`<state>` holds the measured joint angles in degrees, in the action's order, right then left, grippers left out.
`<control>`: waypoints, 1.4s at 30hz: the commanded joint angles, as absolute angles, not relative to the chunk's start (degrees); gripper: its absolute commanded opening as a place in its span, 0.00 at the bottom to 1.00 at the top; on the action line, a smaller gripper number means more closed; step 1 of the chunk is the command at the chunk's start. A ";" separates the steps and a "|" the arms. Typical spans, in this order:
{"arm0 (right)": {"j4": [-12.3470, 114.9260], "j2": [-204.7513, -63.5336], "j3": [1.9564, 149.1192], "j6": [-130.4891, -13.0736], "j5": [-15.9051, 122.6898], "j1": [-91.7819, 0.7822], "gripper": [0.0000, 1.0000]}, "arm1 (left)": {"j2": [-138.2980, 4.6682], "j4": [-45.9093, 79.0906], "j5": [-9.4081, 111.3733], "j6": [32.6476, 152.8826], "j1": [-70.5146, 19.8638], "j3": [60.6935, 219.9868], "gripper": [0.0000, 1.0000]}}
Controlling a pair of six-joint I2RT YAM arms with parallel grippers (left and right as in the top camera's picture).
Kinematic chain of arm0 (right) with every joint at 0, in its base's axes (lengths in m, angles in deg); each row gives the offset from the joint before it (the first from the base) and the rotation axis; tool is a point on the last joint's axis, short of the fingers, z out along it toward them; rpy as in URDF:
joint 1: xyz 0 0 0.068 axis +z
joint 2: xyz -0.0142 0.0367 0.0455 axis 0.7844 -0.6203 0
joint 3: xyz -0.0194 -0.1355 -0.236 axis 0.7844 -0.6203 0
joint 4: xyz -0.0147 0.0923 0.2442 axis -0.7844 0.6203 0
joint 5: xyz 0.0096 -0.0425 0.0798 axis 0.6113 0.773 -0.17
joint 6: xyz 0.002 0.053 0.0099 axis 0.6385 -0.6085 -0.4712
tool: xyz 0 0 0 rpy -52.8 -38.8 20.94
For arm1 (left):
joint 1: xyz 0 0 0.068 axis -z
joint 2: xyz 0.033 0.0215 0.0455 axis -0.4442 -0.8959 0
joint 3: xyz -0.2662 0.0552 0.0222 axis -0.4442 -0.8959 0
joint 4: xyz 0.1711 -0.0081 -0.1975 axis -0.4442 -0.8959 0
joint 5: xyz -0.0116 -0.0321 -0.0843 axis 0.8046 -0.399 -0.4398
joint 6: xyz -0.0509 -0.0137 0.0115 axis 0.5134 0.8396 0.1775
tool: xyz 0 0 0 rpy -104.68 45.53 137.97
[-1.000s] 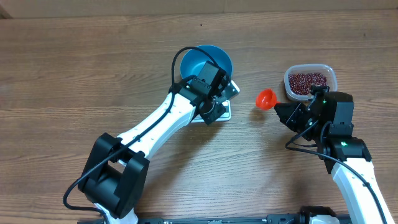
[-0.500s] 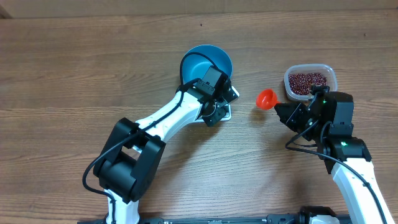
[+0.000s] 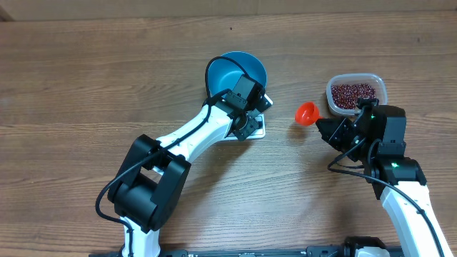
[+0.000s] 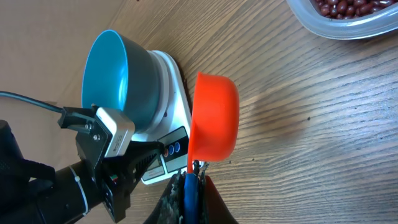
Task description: Scoop item into bowl and weigh 150g on scale
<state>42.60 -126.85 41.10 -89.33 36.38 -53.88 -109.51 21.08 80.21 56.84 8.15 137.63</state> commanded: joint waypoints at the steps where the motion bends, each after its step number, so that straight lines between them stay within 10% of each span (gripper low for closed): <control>1: 42.47 -126.07 43.03 -88.85 37.01 -54.03 0.04 | -110.19 21.43 81.36 58.53 8.17 137.30 0.04; 42: 42.47 -126.07 43.03 -88.87 37.01 -54.03 0.04 | -111.55 20.62 78.15 61.13 8.28 136.56 0.04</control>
<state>42.60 -126.85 41.10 -89.35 36.40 -53.88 -109.58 20.62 79.27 59.60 8.15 136.86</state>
